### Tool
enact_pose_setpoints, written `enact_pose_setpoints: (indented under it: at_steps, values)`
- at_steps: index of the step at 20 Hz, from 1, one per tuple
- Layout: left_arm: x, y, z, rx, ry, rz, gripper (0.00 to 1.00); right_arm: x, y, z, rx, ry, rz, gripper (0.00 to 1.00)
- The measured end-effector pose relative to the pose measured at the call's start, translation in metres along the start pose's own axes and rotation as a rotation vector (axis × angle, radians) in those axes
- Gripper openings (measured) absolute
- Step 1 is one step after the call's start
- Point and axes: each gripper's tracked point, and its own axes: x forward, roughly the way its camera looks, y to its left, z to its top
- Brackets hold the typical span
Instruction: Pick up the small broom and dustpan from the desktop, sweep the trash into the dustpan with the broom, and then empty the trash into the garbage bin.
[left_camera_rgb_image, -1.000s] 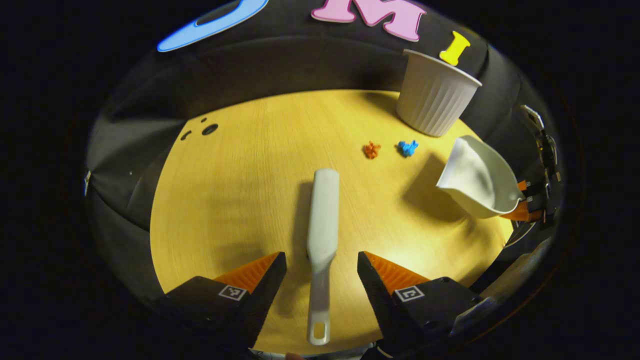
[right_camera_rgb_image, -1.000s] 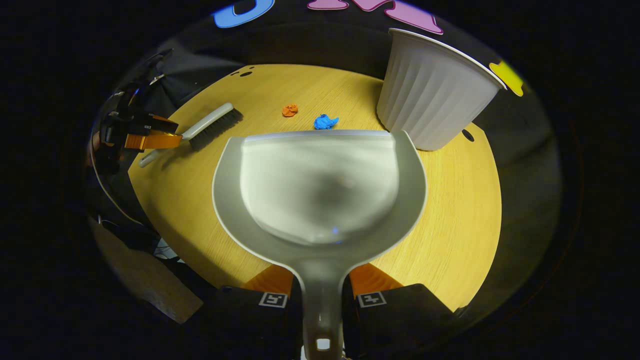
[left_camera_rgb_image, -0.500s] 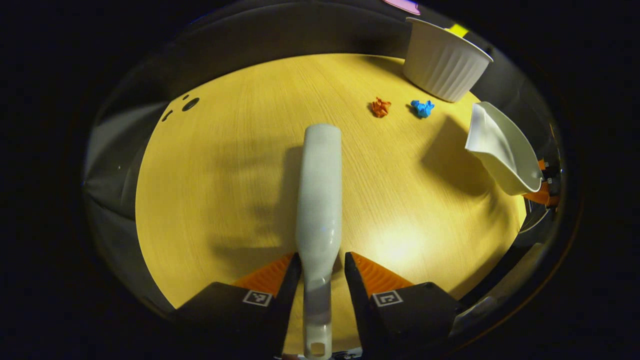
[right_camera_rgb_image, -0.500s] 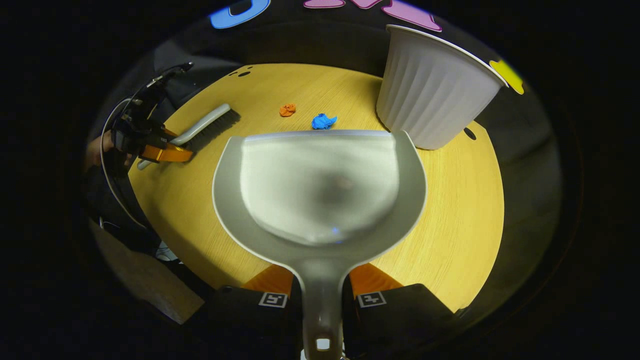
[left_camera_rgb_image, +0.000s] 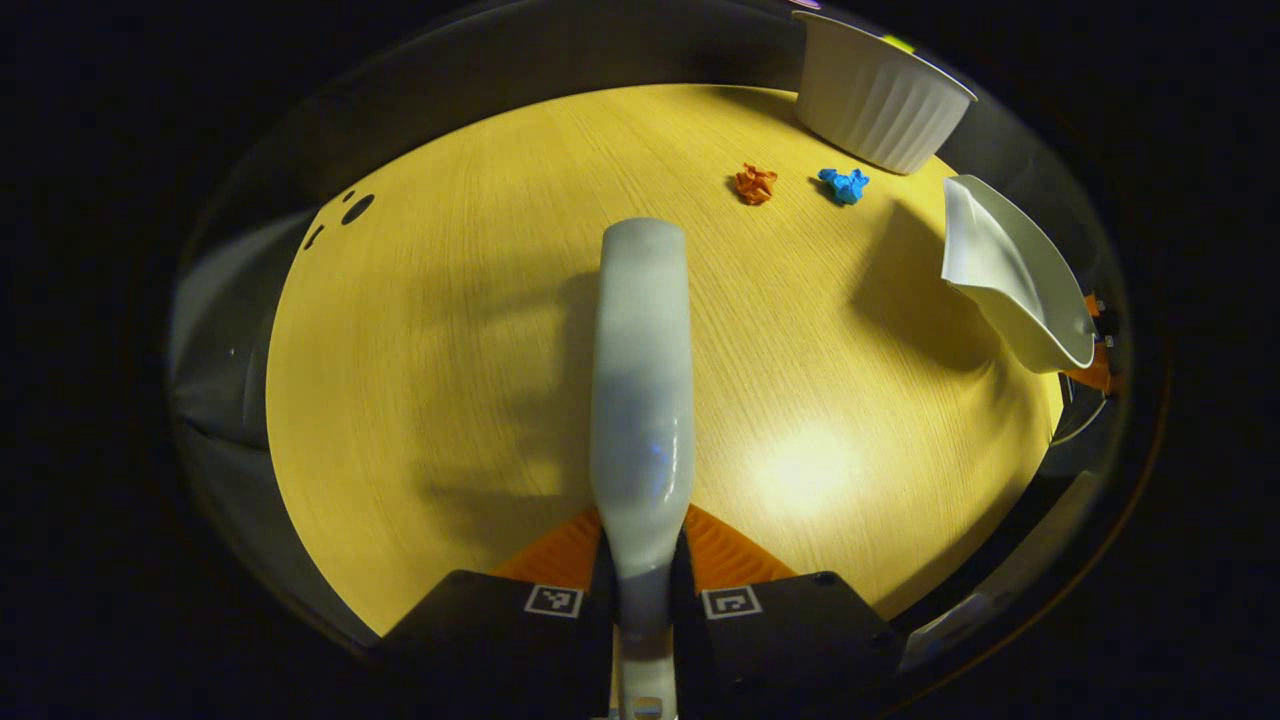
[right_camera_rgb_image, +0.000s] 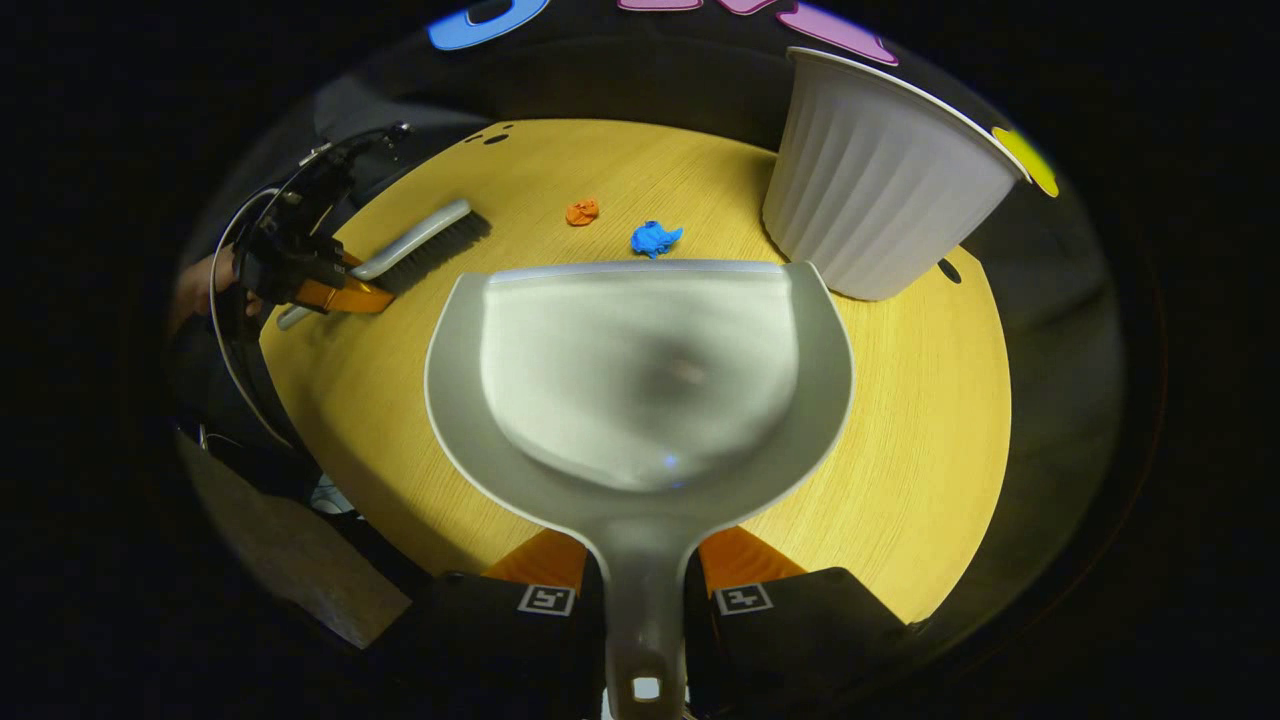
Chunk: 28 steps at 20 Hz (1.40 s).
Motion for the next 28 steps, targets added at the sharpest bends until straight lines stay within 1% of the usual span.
enact_pose_setpoints:
  at_steps: [2,3,4,6,7,8,9,10,11,12,13,14,15,20,22,23,25,26,28]
  values:
    - [-0.005,0.009,0.015,0.024,-0.032,0.044,0.27,0.003,-0.001,-0.005,-0.013,0.055,0.003,0.36]
    - [-0.007,0.012,0.030,0.042,-0.060,0.056,0.25,0.005,-0.001,-0.005,-0.021,0.079,0.006,0.39]
    - [-0.008,0.013,0.044,0.055,-0.075,0.060,0.25,0.008,-0.003,-0.004,-0.031,0.097,0.010,0.36]
    - [-0.005,0.010,0.077,0.071,-0.096,0.050,0.25,0.014,-0.008,-0.003,-0.054,0.145,0.004,0.36]
    - [-0.001,0.009,0.095,0.082,-0.108,0.048,0.25,0.020,-0.012,-0.003,-0.067,0.167,-0.002,0.39]
    - [0.002,0.007,0.111,0.099,-0.115,0.049,0.27,0.024,-0.015,-0.003,-0.074,0.189,-0.007,0.36]
    - [0.005,0.005,0.126,0.117,-0.117,0.050,0.25,0.028,-0.017,-0.002,-0.079,0.202,-0.007,0.36]
    - [0.009,0.000,0.138,0.132,-0.117,0.047,0.25,0.030,-0.016,-0.001,-0.080,0.210,0.001,0.36]
    - [0.012,-0.004,0.148,0.149,-0.113,0.045,0.25,0.033,-0.014,0.001,-0.070,0.210,0.013,0.39]
    - [0.018,-0.009,0.155,0.170,-0.103,0.044,0.25,0.034,-0.013,0.003,-0.064,0.211,0.020,0.36]
    - [0.023,-0.015,0.160,0.191,-0.093,0.040,0.25,0.035,-0.013,0.004,-0.067,0.210,0.024,0.36]
    - [0.027,-0.020,0.163,0.210,-0.081,0.033,0.25,0.037,-0.013,0.004,-0.069,0.206,0.026,0.39]
    - [0.031,-0.027,0.165,0.228,-0.069,0.021,0.25,0.039,-0.012,0.006,-0.071,0.201,0.028,0.36]
    - [0.036,-0.069,0.166,0.315,-0.032,-0.066,0.25,0.040,-0.014,0.008,-0.077,0.182,0.033,0.36]
    - [0.031,-0.096,0.163,0.341,-0.019,-0.139,0.25,0.042,-0.014,0.008,-0.084,0.172,0.032,0.36]
    - [0.027,-0.109,0.161,0.353,-0.011,-0.176,0.23,0.043,-0.014,0.008,-0.086,0.168,0.032,0.36]
    - [0.025,-0.131,0.155,0.371,0.000,-0.249,0.25,0.043,-0.014,0.008,-0.088,0.159,0.033,0.36]
    - [0.024,-0.139,0.152,0.375,0.008,-0.281,0.23,0.044,-0.014,0.007,-0.089,0.156,0.034,0.36]
    - [0.019,-0.153,0.146,0.374,0.026,-0.327,0.23,0.045,-0.015,0.006,-0.088,0.144,0.035,0.36]
